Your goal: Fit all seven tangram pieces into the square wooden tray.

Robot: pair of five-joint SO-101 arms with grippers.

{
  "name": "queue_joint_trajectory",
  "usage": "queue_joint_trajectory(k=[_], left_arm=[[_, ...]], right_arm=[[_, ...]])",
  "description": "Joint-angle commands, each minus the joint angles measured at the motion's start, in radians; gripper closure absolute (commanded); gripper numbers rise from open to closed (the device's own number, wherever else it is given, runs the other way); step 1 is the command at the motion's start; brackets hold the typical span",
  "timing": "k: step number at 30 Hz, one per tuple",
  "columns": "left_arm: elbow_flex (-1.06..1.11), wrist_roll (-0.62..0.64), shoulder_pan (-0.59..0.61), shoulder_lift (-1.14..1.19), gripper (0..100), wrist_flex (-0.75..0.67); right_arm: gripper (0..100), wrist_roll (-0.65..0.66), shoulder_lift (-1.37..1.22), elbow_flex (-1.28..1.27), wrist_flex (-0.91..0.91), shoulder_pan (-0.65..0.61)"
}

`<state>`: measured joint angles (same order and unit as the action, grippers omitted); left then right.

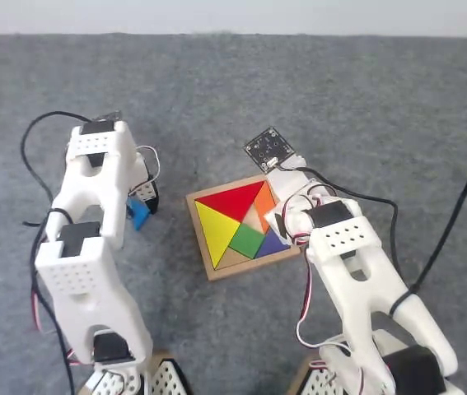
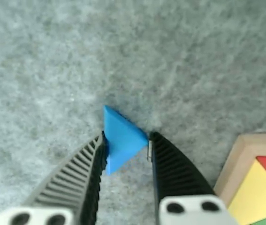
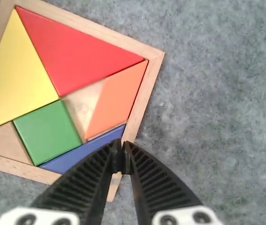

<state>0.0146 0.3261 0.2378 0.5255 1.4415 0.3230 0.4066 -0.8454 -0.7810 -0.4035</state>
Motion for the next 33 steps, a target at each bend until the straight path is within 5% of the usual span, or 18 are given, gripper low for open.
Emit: queue_joint_trajectory(k=[1,29,33], left_arm=[[-0.01,-0.011,-0.012,-0.003,97,0.012],[-0.012,-0.138,-0.023,-0.003,99,0.041],[-0.012,-0.138,-0.023,0.006,89,0.052]], right_arm=[[97.5,0.005,0.059,0.009,0.018,0.012],[97.5,0.005,0.059,0.009,0.015,0.012],[97.5,0.005,0.059,0.009,0.015,0.012]])
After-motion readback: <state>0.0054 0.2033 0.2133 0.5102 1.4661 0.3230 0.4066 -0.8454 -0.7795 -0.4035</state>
